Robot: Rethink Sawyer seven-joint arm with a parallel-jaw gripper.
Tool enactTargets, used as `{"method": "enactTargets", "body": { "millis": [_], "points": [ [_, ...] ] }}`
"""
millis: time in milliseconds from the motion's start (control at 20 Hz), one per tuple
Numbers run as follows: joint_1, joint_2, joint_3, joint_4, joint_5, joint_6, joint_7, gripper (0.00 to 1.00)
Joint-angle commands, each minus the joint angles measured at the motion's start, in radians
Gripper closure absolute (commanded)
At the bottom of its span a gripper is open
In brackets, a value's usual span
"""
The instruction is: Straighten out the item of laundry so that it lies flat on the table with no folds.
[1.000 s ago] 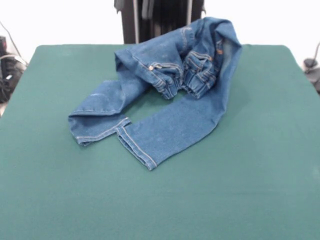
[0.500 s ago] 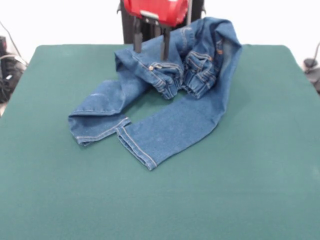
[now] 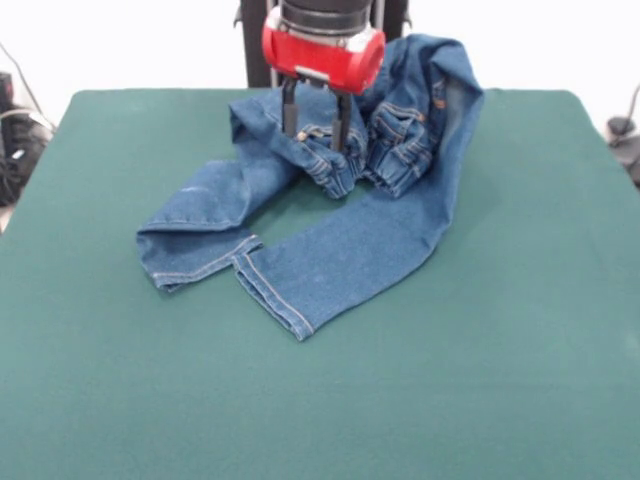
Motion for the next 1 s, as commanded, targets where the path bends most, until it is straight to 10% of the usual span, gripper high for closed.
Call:
{"method": "enactTargets", "body": {
  "millis": [50,1000],
  "points": [
    [0.009,0.068,0.129,-0.068,-0.024,-0.042,0.028,0.0],
    [0.035,0.132,0.12,-0.246,-0.025,0.077,-0.01,0.0]
  ]
}}
